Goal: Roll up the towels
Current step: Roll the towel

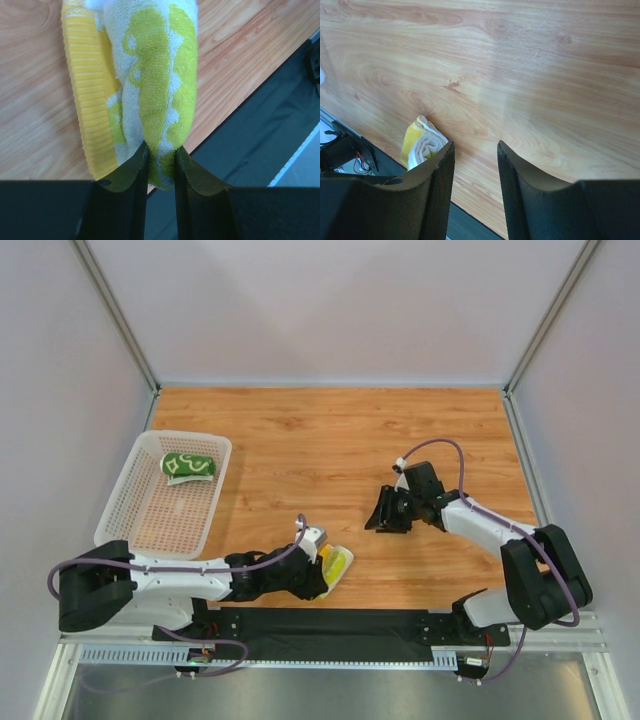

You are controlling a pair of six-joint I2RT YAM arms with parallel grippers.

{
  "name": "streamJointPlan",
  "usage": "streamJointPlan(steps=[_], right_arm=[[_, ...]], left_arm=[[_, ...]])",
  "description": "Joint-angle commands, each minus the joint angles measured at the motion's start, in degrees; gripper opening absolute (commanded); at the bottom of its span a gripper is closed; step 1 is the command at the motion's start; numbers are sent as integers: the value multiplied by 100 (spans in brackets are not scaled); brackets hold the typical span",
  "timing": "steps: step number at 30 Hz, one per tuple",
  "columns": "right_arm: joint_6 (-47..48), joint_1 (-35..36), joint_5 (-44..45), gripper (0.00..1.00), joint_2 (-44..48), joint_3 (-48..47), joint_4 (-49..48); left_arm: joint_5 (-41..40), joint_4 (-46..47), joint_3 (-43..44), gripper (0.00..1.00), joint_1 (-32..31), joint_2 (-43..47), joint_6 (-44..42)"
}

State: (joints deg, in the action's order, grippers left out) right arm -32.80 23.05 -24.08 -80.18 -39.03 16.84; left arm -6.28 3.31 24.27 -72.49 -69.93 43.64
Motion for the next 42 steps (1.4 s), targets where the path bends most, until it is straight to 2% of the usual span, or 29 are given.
streamJointPlan(steps=[1,8,11,14,19,24,35,42], right_arm=[[89,-11,79,41,152,-79,144],[-104,-11,-473,41,362,324,-215],[-323,-11,-1183,43,635,719,-1040],[-595,7,-1599,45,881,1247,-1936],[-956,217,-1802,51,1031,1924,-3001],[-1185,797,-1504,55,943,2240,-3652],[-1326,1877,-441,55,39,2514,-5013],[-1484,2133,34,54,-884,2532,-6078]], left_arm=[[488,73,-352,0,217,259,970],[988,135,-1161,0,1008,700,2551],[971,-286,-1337,0,1210,744,3132],[1120,-217,-1592,0,1369,727,3511],[1191,-505,-1628,0,1580,586,3678],[1366,-367,-1741,0,1826,305,3722],[1840,951,-1935,0,2054,-855,3819],[2043,1550,-2049,0,2081,-1269,3968]])
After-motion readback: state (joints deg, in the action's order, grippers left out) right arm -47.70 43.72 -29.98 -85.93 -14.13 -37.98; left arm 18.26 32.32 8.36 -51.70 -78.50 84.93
